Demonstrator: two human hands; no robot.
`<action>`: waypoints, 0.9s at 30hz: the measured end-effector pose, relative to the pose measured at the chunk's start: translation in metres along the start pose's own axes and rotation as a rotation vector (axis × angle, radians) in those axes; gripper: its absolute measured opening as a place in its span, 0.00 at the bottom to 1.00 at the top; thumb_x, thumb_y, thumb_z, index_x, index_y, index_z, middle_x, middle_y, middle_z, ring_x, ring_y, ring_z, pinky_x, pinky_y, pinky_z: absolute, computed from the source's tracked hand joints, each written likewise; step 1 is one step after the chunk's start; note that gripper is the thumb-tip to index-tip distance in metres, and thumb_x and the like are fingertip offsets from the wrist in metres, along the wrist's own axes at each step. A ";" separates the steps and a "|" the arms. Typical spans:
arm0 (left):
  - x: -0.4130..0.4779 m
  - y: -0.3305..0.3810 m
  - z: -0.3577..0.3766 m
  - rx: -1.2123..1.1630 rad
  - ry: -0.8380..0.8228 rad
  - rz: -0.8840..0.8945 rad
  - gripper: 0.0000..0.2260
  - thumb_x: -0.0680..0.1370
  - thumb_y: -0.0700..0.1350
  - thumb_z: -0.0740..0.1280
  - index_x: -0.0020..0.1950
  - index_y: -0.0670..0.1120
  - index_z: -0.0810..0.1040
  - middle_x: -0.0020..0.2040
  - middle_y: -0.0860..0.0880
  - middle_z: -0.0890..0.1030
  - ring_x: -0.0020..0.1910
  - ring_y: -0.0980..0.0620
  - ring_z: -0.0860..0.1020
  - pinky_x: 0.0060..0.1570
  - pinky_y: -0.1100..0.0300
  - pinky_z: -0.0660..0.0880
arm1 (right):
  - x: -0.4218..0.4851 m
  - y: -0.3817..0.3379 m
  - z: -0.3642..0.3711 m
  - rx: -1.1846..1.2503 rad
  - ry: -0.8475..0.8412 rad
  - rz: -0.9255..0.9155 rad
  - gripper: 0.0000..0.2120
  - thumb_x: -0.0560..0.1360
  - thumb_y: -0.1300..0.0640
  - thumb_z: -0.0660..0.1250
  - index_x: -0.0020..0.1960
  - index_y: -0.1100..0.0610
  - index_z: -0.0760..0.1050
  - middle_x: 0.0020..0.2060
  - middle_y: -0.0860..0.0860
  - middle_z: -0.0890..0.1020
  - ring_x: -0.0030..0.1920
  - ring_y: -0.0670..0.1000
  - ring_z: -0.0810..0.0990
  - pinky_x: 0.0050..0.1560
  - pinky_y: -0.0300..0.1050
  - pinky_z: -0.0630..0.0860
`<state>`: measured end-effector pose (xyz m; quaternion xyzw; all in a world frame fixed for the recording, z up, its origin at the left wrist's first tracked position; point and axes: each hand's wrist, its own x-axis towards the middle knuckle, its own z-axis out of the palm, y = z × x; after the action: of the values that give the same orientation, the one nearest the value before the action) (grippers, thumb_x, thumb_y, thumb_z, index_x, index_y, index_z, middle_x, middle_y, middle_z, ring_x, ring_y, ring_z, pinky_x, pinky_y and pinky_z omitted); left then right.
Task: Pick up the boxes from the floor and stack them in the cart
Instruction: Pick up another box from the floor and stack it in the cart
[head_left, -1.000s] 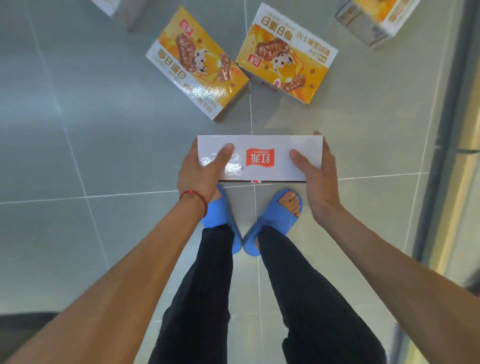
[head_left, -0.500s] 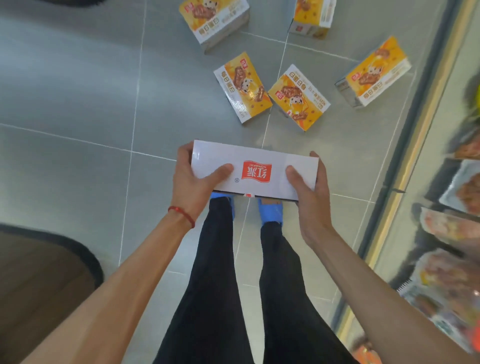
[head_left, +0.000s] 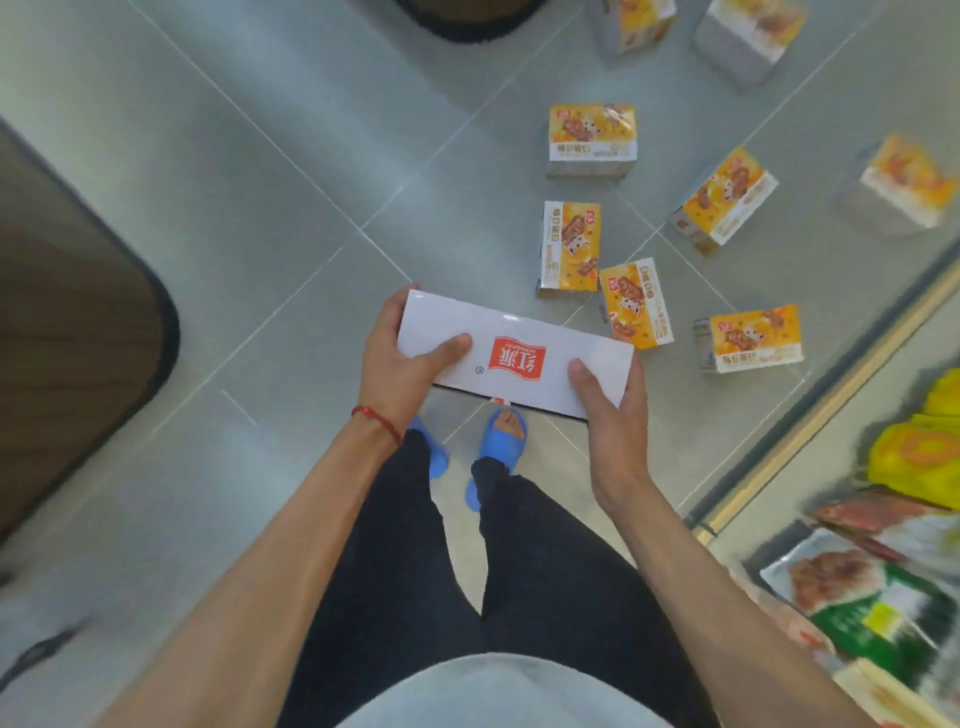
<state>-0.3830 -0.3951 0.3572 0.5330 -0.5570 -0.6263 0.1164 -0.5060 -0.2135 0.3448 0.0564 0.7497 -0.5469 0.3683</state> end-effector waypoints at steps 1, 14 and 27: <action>-0.015 -0.002 -0.010 -0.031 0.029 -0.005 0.32 0.66 0.47 0.79 0.68 0.50 0.73 0.59 0.50 0.81 0.56 0.51 0.81 0.55 0.55 0.81 | -0.013 -0.003 0.002 -0.022 -0.025 -0.016 0.32 0.74 0.42 0.74 0.75 0.44 0.68 0.67 0.52 0.77 0.65 0.48 0.79 0.68 0.50 0.78; -0.237 -0.109 -0.181 -0.391 0.503 -0.051 0.29 0.72 0.42 0.78 0.71 0.47 0.71 0.59 0.49 0.80 0.55 0.53 0.81 0.45 0.66 0.79 | -0.209 0.033 0.093 -0.301 -0.485 -0.098 0.28 0.81 0.56 0.70 0.78 0.48 0.65 0.62 0.48 0.81 0.56 0.42 0.84 0.49 0.34 0.80; -0.471 -0.252 -0.333 -0.644 0.989 -0.106 0.26 0.73 0.41 0.77 0.69 0.50 0.73 0.57 0.52 0.82 0.54 0.57 0.80 0.52 0.68 0.78 | -0.430 0.152 0.202 -0.634 -0.933 -0.114 0.19 0.82 0.56 0.68 0.71 0.47 0.70 0.57 0.46 0.84 0.53 0.42 0.84 0.40 0.30 0.78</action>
<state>0.1859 -0.1485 0.4665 0.7266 -0.1909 -0.4460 0.4865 -0.0224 -0.1904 0.4646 -0.3453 0.6370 -0.2811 0.6292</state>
